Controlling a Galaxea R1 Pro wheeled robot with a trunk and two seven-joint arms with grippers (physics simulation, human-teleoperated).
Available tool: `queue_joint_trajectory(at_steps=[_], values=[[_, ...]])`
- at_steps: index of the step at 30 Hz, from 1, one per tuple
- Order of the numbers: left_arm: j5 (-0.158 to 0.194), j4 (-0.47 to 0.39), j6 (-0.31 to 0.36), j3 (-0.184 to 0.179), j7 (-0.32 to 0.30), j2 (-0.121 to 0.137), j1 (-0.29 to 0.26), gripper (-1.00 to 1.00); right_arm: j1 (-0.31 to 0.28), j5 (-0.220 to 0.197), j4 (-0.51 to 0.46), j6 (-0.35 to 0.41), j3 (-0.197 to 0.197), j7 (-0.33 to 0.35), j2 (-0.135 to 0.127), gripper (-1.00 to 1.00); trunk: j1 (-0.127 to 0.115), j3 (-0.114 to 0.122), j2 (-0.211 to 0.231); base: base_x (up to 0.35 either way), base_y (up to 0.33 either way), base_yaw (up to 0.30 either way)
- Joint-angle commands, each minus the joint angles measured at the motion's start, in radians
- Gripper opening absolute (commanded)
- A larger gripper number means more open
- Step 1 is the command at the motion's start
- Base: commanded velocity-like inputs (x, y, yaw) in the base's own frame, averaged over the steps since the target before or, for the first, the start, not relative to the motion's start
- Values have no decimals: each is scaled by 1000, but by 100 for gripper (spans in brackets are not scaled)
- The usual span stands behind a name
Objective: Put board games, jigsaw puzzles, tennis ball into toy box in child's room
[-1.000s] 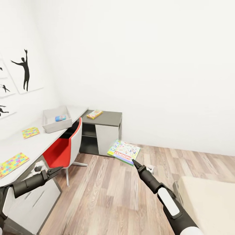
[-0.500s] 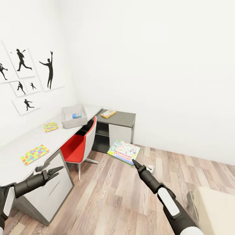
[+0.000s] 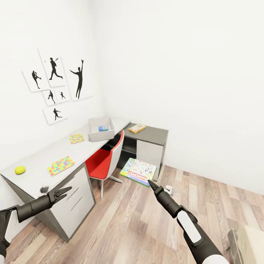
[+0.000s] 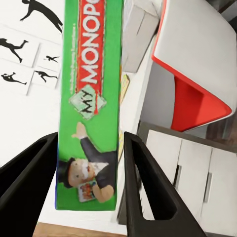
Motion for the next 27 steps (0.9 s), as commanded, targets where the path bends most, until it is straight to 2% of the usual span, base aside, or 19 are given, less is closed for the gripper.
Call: queue_joint_trajectory(at_steps=[1,8,27], values=[[2,0,8,1,-2,0,-1,100,-1,-13,-1,9,-1,0,0,-100,1,-2,-2,0,0,288],[4,0,10,1,-3,0,-1,100,-1,-13,0,10,-1,-1,0,-100,1,1,-2,0,0,204],[6,0,38,-3,-5,3,-1,100,-1,-12,1,9,-1,-2,0,-100,1,1,-2,0,0,8]])
